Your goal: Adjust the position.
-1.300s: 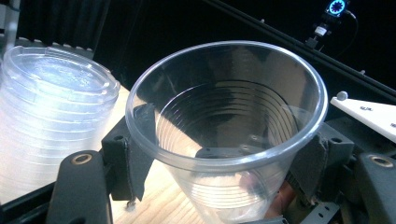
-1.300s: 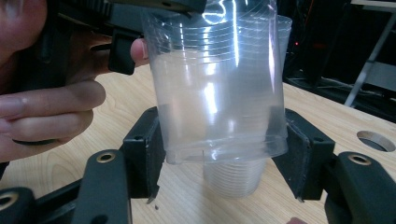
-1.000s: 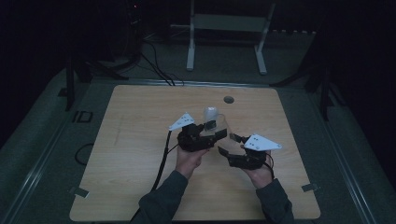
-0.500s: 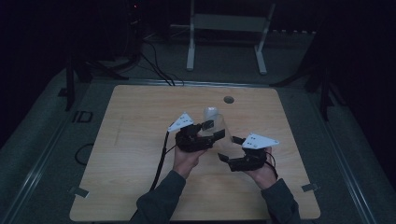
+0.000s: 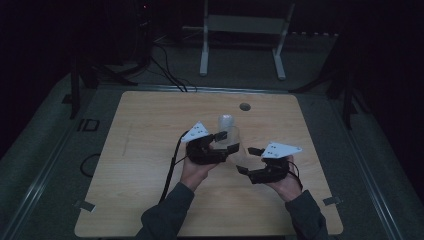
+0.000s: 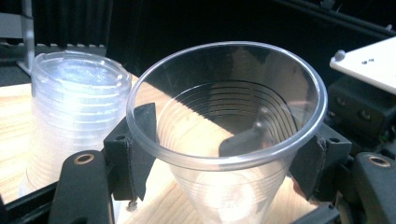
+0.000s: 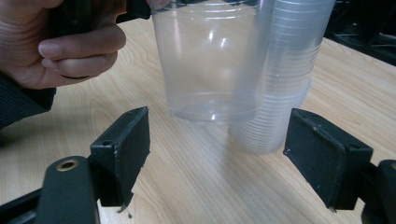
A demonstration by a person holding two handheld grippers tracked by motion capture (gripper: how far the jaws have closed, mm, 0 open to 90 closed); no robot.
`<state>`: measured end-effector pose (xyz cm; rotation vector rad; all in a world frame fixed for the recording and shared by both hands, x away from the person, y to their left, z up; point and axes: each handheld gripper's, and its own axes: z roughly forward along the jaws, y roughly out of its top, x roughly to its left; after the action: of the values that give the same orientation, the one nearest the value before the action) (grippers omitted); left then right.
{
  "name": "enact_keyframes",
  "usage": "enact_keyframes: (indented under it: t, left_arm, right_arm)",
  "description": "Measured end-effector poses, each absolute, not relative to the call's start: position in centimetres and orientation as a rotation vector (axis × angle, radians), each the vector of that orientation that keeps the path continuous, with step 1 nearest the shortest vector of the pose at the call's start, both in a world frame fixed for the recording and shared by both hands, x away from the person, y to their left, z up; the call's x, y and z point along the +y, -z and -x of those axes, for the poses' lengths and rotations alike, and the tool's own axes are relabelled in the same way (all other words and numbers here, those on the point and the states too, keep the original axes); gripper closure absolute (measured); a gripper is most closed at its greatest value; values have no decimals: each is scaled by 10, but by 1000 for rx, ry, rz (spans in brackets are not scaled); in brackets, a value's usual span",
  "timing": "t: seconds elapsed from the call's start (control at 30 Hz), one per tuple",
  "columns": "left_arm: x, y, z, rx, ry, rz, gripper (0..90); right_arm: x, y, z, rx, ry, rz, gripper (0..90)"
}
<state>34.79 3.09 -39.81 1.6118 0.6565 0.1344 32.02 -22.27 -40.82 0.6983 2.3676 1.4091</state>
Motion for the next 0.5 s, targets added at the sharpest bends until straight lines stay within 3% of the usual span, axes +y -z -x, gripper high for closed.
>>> enact_keyframes:
  t: [0.5]
  left_arm:
    - [30,400,-346,626,-169,-1732,305]
  right_arm:
    - [-218,412,-324,2390,-1396,-727,271]
